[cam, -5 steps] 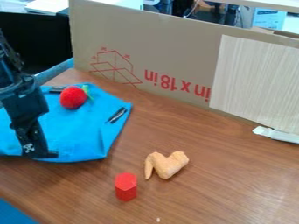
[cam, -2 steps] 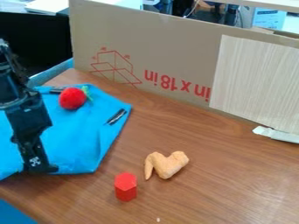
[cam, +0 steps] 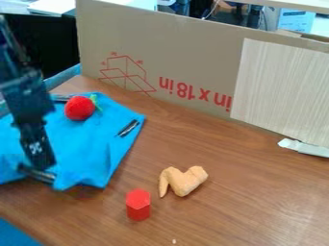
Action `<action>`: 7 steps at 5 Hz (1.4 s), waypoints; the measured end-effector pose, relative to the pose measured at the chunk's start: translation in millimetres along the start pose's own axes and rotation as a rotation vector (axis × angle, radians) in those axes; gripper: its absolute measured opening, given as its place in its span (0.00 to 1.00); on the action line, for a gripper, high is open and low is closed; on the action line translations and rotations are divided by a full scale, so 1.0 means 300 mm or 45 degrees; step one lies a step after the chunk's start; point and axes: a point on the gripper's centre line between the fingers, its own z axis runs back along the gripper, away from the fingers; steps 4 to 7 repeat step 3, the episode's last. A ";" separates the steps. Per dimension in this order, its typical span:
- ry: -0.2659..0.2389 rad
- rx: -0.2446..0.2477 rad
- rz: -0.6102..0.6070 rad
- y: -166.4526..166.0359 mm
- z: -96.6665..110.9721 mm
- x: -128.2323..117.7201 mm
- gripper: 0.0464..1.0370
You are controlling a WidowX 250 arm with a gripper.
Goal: Unfold the cloth from the top left to the bottom right
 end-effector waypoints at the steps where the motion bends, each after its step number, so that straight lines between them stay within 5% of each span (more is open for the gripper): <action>1: -0.046 -0.118 -0.027 0.031 0.107 0.054 0.96; 2: -0.105 -0.198 -0.010 0.090 0.222 0.104 0.96; 3: -0.081 -0.199 0.040 0.175 0.313 0.142 0.96; 7: -0.081 -0.199 0.040 0.175 0.313 0.142 0.96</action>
